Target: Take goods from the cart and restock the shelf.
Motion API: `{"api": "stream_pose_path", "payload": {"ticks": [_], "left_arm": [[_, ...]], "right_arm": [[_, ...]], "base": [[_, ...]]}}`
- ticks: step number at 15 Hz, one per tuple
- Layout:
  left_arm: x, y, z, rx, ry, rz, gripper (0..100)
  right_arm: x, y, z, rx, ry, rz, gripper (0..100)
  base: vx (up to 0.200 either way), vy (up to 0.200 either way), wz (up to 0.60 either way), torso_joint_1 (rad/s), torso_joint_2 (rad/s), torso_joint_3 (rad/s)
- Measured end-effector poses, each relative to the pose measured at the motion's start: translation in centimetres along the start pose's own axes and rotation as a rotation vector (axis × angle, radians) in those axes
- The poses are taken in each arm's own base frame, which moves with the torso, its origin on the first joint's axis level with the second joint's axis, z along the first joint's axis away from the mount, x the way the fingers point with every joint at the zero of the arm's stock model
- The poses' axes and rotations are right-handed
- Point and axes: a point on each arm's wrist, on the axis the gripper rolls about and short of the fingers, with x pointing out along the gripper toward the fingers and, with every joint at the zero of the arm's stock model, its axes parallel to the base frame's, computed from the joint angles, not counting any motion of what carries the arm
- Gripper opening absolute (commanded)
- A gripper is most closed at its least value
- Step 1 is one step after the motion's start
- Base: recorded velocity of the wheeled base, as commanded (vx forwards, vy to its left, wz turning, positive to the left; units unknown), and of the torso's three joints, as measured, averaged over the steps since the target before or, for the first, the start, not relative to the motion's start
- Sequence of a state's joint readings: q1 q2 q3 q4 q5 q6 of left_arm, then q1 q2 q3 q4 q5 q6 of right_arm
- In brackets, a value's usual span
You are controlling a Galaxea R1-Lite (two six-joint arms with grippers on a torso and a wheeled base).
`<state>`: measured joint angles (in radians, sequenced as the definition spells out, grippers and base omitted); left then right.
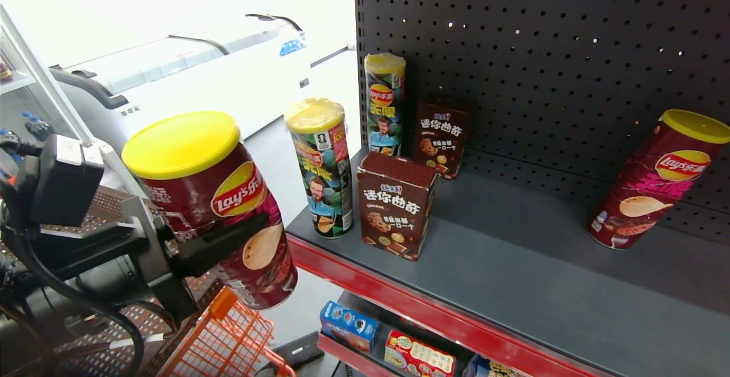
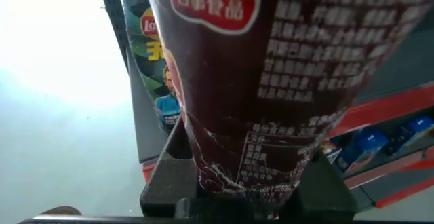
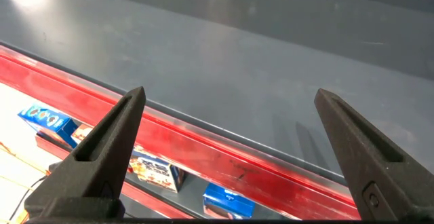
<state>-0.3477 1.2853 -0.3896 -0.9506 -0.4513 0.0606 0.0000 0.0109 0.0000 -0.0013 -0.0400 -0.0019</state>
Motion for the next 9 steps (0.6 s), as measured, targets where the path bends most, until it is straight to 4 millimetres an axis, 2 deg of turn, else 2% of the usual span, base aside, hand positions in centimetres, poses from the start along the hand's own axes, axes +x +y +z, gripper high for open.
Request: {"api": "stream_pose_path", "payload": {"ticks": [9], "left_arm": [[1.0,-2.8,0.1,-0.012,-0.010,-0.235,0]], "right_arm": [[0.0,0.0,0.0,-0.001,0.000,0.000,100]], "base": [[0.000,0.000,0.00,0.000,0.00,0.000]]}}
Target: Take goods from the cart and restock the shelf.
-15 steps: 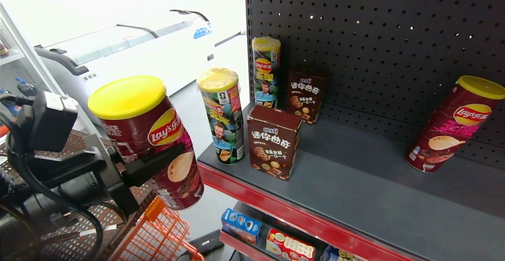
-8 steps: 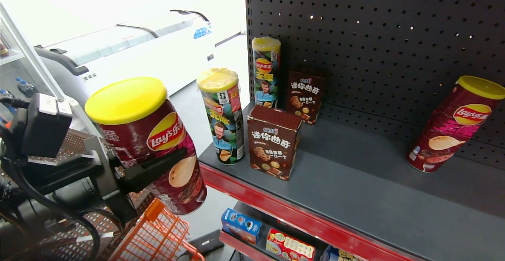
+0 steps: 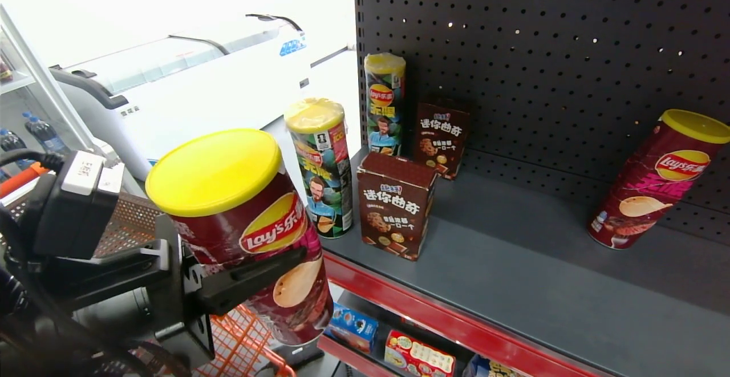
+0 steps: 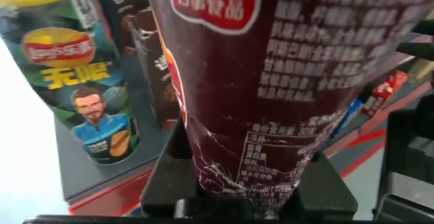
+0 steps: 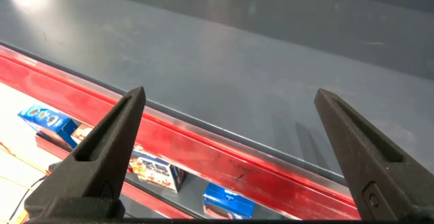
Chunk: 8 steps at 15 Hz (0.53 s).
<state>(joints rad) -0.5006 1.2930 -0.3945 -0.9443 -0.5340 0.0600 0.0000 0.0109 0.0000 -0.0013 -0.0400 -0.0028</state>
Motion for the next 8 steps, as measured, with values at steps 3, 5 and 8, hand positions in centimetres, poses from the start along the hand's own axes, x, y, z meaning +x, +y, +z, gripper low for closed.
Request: {"api": "stream_pose_path", "payload": {"ticks": [3,5,8], "left_arm": [[0.14,-0.33,-0.46,-0.024,0.039,-0.051,0],[0.31,-0.44,-0.22,-0.018,0.033,-0.065,0],[0.53,-0.71,-0.11,-0.017,0.030,-0.084,0]], "right_arm": [[0.00,0.00,0.00,-0.001,0.000,0.001,100],[0.00,0.01,0.00,0.000,0.000,0.002,100],[0.00,0.01,0.00,-0.001,0.000,0.004,100]], "base": [[0.000,0.000,0.00,0.000,0.00,0.000],[0.000,0.000,0.00,0.000,0.00,0.000],[0.000,0.000,0.00,0.000,0.00,0.000]]}}
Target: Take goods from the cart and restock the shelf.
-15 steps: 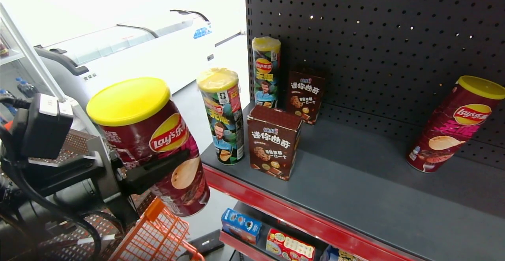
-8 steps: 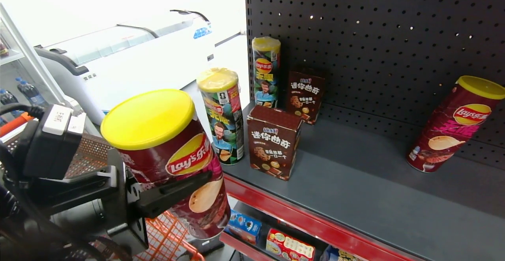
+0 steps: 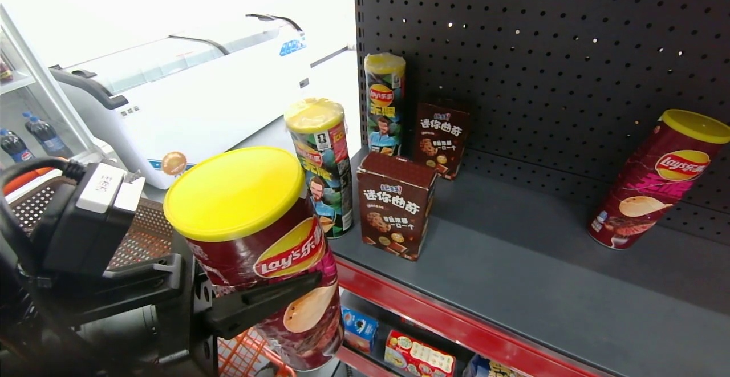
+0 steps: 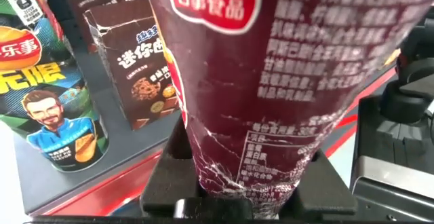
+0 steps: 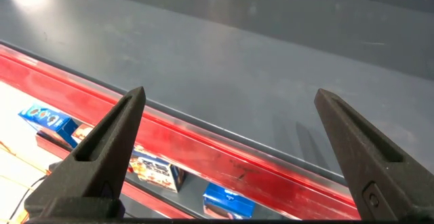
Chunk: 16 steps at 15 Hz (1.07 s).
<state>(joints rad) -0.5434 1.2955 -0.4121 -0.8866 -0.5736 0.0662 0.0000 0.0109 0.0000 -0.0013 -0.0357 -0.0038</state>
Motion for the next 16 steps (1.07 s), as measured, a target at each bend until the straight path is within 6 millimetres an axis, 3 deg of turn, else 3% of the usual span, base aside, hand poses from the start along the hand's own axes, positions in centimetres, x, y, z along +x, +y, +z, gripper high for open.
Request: {"api": "stream_pose_path", "payload": {"ticks": [6,16], "left_arm": [[0.1,-0.1,-0.2,-0.005,0.008,-0.011,0],[0.7,-1.2,0.0,-0.004,-0.002,-0.120,0]], "right_arm": [[0.0,0.0,0.0,0.000,0.000,0.001,100],[0.0,0.0,0.0,0.000,0.000,0.000,100]], "base": [[0.000,0.000,0.00,0.000,0.00,0.000],[0.000,0.000,-0.60,0.005,0.00,0.003]]}}
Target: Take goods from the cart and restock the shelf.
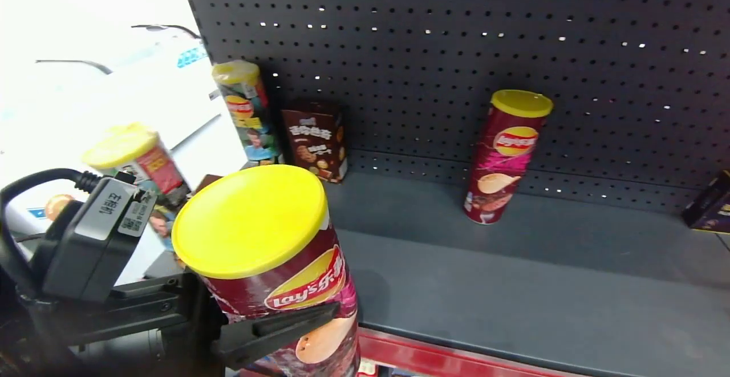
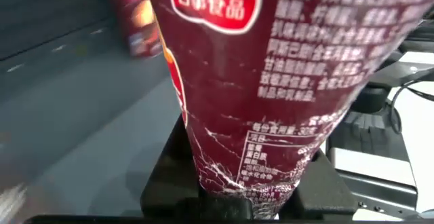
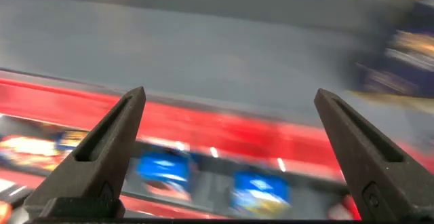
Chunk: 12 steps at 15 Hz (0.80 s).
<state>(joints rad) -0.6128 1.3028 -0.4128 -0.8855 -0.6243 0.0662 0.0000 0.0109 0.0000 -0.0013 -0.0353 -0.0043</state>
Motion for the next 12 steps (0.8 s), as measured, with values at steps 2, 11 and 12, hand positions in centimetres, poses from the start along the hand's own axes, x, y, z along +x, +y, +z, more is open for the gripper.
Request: {"api": "stream_pose_path", "payload": {"ticks": [2,11,12], "left_arm": [[0.07,-0.05,0.02,0.000,-0.001,-0.006,0],[-0.16,0.06,-0.28,-0.006,0.008,0.008,0],[-0.16,0.06,-0.29,-0.007,0.008,0.008,0]], "right_arm": [[0.00,0.00,0.00,0.000,0.000,0.000,100],[0.00,0.00,0.00,0.001,0.000,0.000,100],[0.00,0.00,0.00,0.002,0.000,0.000,100]], "base": [[0.000,0.000,0.00,0.000,0.00,0.000],[0.000,0.000,0.00,0.000,0.00,0.000],[0.000,0.000,0.00,0.000,0.00,0.000]]}}
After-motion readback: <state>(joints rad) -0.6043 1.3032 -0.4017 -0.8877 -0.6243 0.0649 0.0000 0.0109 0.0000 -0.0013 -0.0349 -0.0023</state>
